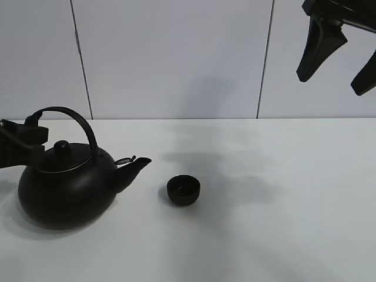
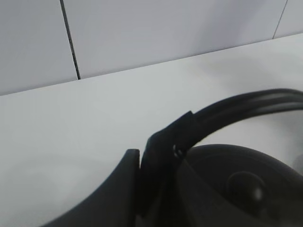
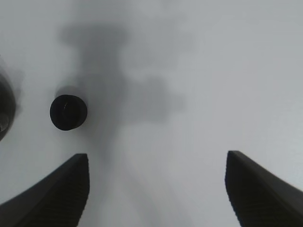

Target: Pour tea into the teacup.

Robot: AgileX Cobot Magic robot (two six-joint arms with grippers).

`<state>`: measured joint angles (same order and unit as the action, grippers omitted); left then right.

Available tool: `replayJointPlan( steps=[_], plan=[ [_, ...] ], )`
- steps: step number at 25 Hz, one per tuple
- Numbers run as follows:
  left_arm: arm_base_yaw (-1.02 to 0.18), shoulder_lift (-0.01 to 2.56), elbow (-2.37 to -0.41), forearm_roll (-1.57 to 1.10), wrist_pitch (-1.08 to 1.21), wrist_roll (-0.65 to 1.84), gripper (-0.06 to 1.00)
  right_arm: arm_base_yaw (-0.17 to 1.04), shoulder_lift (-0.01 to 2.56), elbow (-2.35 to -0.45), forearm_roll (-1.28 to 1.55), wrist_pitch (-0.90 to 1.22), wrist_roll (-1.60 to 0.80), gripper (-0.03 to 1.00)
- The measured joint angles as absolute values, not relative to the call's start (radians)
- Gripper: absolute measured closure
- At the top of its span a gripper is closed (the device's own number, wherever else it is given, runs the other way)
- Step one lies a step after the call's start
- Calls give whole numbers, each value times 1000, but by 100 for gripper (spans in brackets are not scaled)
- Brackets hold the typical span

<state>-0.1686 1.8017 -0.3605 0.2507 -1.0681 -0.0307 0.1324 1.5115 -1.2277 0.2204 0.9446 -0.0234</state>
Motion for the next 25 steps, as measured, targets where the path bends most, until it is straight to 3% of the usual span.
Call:
replayJointPlan(
  steps=[14, 25],
  plan=[
    [-180, 1669, -407, 316, -1024, -88, 82, 132, 1512, -1228, 225, 929, -23, 42],
    [-422, 1657, -407, -29, -1023, 41, 82, 132, 1512, -1228, 233, 928, -23, 42]
  ],
)
